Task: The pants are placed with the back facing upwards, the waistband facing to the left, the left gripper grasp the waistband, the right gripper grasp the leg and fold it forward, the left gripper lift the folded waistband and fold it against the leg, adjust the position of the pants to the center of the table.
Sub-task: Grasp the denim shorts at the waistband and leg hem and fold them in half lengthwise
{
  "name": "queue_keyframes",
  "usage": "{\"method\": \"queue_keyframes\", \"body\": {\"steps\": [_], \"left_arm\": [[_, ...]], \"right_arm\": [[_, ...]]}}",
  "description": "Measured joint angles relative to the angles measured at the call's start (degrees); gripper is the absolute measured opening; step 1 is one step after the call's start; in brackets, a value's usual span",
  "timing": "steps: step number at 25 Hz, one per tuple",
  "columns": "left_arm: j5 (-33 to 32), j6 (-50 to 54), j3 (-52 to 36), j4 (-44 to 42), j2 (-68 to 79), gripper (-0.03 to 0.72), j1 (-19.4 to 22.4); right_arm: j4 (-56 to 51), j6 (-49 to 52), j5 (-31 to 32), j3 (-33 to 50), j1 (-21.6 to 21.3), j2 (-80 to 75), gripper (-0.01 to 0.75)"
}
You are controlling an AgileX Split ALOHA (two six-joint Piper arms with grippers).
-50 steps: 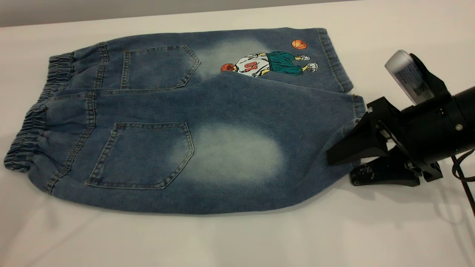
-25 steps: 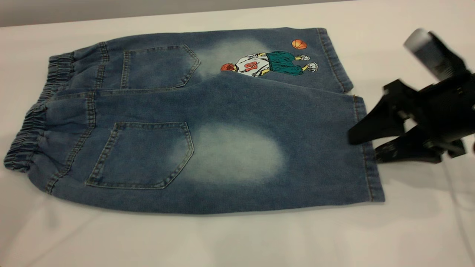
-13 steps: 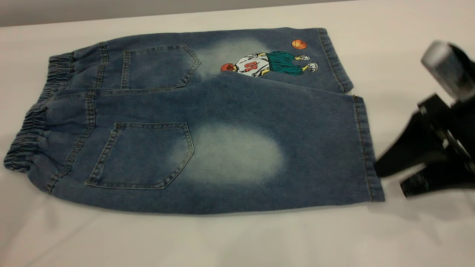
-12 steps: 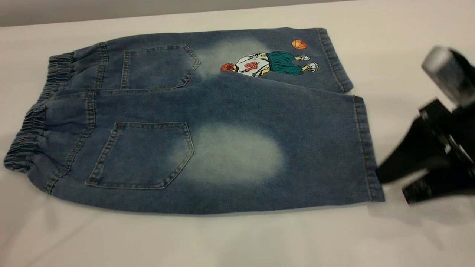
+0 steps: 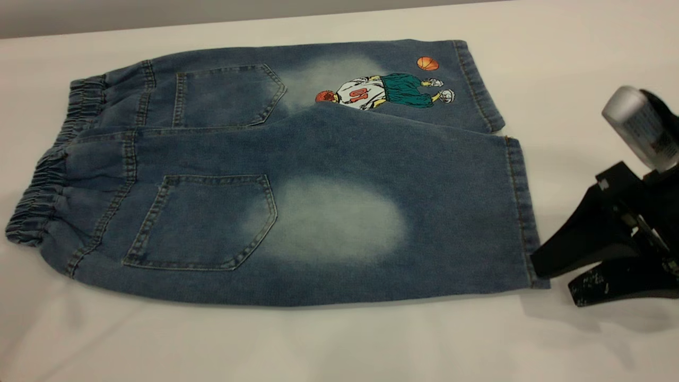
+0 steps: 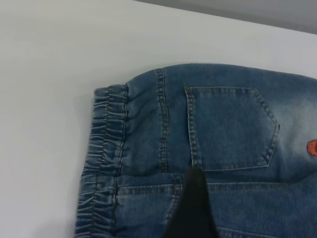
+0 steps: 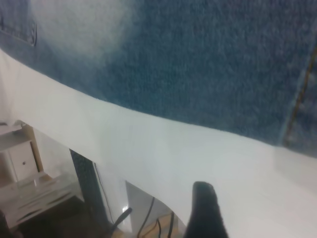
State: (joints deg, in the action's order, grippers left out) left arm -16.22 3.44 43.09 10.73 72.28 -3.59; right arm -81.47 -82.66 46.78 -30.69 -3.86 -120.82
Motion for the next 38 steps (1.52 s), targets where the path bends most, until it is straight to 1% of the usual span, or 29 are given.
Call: {"method": "queue_keyframes", "body": {"steps": [14,20,24,29,34,38], "left_arm": [[0.0,0.0,0.0,0.1,0.0,0.549,0.0],[0.2,0.0,0.0,0.1,0.0,0.549,0.0],[0.2,0.0,0.0,0.1,0.0,0.549,0.0],[0.3,0.1,0.0,0.1,0.0,0.549,0.0],[0.3,0.1,0.0,0.1,0.0,0.549,0.0],[0.3,0.1,0.0,0.1,0.0,0.549,0.0]], "right_arm": [[-6.8,-7.2,1.4,0.0,0.0,-4.6,0.430],[-10.9,-7.4,2.6,-0.1,0.0,-5.7,0.430],[-14.1,-7.4,4.3,-0.1,0.0,-6.4,0.430],[-14.8,-7.4,9.2,-0.1,0.0,-6.4,0.430],[-14.8,-7.4,8.4,-0.1,0.0,-6.4,0.424],[-14.7,-7.4,5.2,-0.1,0.0,-6.4,0.381]]}}
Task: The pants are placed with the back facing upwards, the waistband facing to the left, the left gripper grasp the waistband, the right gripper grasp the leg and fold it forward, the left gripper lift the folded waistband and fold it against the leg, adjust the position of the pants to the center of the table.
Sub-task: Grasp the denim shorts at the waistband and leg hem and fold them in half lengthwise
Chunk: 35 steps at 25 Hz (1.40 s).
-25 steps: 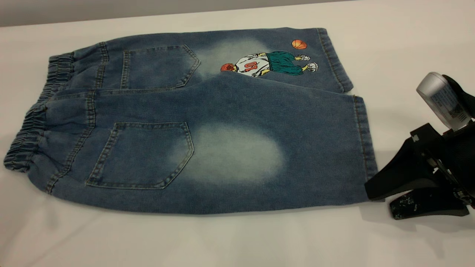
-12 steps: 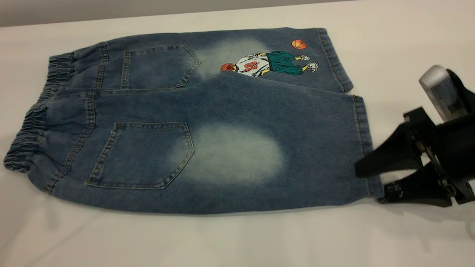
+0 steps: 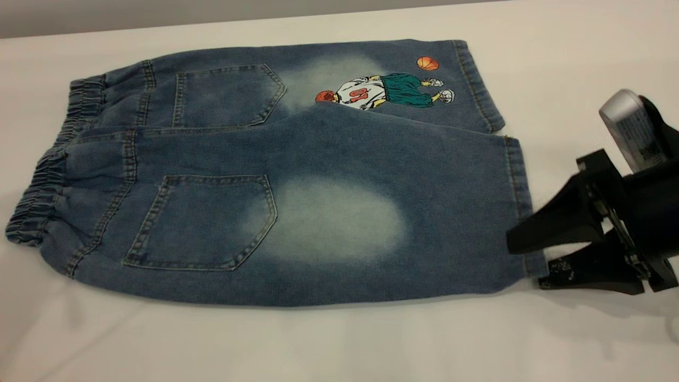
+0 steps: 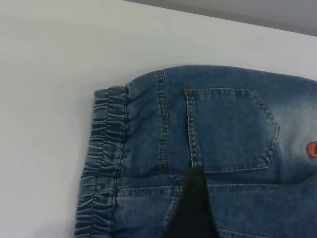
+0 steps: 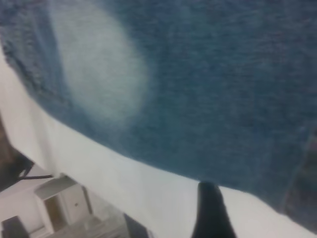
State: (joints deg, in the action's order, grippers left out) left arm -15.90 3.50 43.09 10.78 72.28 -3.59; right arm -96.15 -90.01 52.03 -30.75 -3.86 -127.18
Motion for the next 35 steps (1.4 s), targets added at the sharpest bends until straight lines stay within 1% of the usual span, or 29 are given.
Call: {"method": "queue_keyframes", "body": {"steps": [3,8,10,13,17,20,25,28,35], "left_arm": [[0.0,0.0,0.0,0.0,0.0,0.549,0.0],[0.0,0.0,0.0,0.0,0.0,0.549,0.0],[0.0,0.0,0.0,0.0,0.0,0.549,0.0],[0.0,0.0,0.0,0.0,0.0,0.549,0.0],[0.0,0.0,0.0,0.0,0.0,0.549,0.0],[-0.3,-0.1,0.0,0.0,0.0,0.549,0.0],[-0.9,-0.1,0.0,0.0,0.0,0.549,0.0],[-2.6,-0.1,0.0,0.0,0.2,0.549,0.0],[-10.8,-0.1,-1.0,-0.6,3.0,0.549,0.0]], "right_arm": [[0.0,0.0,0.0,0.0,0.0,0.0,0.320],[0.1,0.0,0.0,0.0,0.0,0.0,0.167],[0.2,0.0,0.0,0.0,0.0,0.0,0.120],[0.2,0.0,-0.4,0.0,0.8,0.0,0.077],[-0.5,0.1,-3.8,0.0,2.6,0.1,0.048],[-1.3,0.1,-5.4,0.0,2.8,0.8,0.019],[-1.3,0.1,-5.5,0.0,2.8,4.5,0.018],[-1.0,0.1,-5.5,0.0,2.8,7.5,0.018],[0.6,0.1,-5.1,0.0,2.8,13.1,0.018]]}}
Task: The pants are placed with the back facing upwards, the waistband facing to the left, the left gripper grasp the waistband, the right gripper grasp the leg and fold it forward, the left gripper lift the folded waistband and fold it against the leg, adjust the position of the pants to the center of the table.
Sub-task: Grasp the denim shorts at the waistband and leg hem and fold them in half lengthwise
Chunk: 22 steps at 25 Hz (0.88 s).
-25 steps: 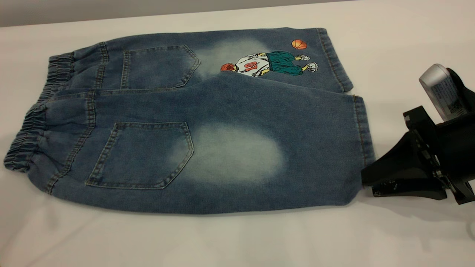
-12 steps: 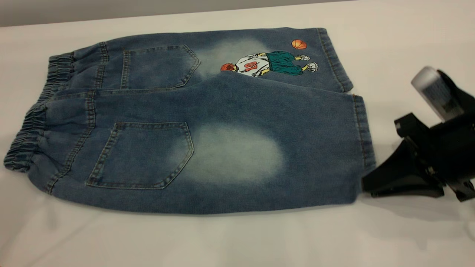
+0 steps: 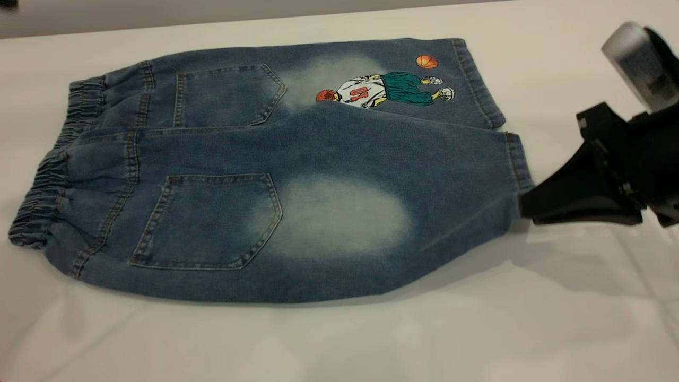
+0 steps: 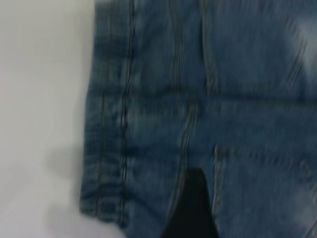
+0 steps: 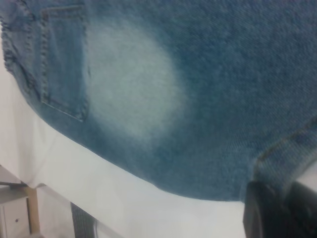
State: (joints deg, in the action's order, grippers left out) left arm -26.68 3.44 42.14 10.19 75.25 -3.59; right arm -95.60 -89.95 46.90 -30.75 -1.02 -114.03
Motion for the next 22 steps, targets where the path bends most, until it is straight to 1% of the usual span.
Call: {"method": "queue_keyframes", "body": {"steps": [4,8,10,14,18,20,22], "left_arm": [[-0.1,0.0,-1.2,-1.9,2.6,0.549,0.0],[-1.4,0.8,-3.1,-7.3,5.4,0.549,0.0],[-1.8,3.2,-4.6,-10.2,6.4,0.549,0.0],[0.3,11.1,-6.6,-17.7,8.7,0.549,0.2],[-0.5,19.9,-6.6,-26.1,11.8,0.549,3.1],[0.9,22.6,-6.6,-29.1,13.7,0.549,5.2],[1.0,23.7,-6.6,-29.9,15.7,0.549,6.9]], "right_arm": [[0.9,0.0,0.6,0.0,0.0,1.9,0.018],[1.3,0.0,0.5,0.0,0.0,2.1,0.018],[1.3,0.0,0.6,0.0,0.0,2.1,0.018],[1.6,0.0,0.6,0.0,0.0,2.1,0.018],[2.0,0.0,1.0,0.0,0.0,2.1,0.018],[2.4,0.0,1.3,0.0,0.0,2.1,0.018],[2.4,0.0,1.3,0.0,0.0,2.1,0.018]]}}
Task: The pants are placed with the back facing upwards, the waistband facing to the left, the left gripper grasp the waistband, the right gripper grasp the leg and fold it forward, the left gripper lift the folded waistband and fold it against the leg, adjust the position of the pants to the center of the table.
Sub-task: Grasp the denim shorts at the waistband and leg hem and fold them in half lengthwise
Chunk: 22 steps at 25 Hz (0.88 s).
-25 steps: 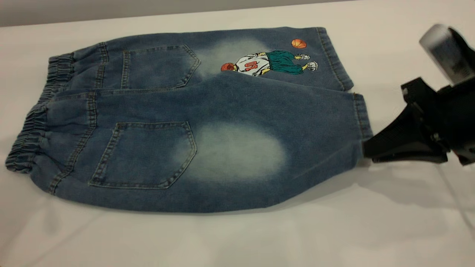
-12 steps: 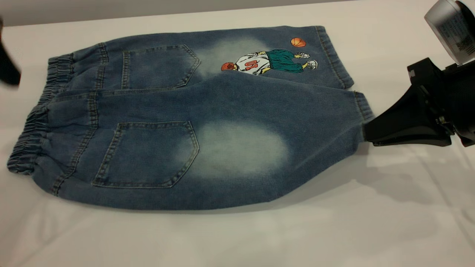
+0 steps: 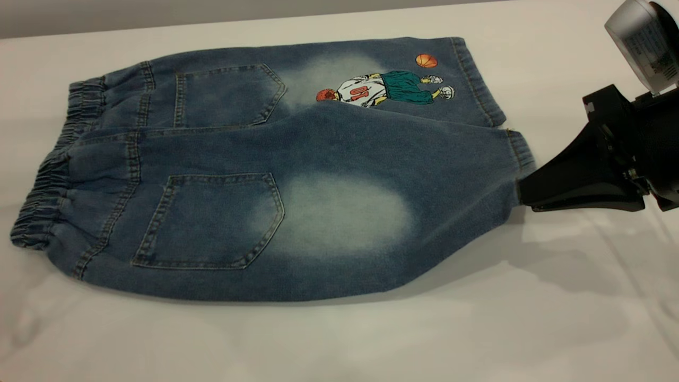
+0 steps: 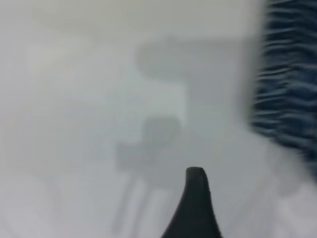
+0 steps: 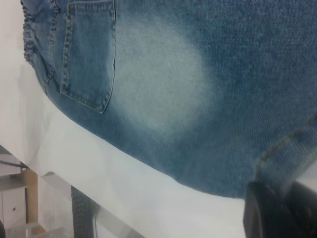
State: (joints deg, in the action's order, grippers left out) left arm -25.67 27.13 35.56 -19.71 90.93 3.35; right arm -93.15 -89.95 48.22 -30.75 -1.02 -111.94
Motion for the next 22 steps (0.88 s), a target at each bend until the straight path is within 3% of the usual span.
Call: {"method": "queue_keyframes", "body": {"steps": [17,22], "left_arm": [[13.3,-2.8,2.3,0.2,14.5,0.549,0.2],[13.6,-2.8,2.6,0.7,14.7,0.549,0.2]], "right_arm": [[0.5,0.0,0.1,0.0,0.0,0.0,0.016],[0.6,0.0,0.2,0.0,0.0,0.0,0.016]]}}
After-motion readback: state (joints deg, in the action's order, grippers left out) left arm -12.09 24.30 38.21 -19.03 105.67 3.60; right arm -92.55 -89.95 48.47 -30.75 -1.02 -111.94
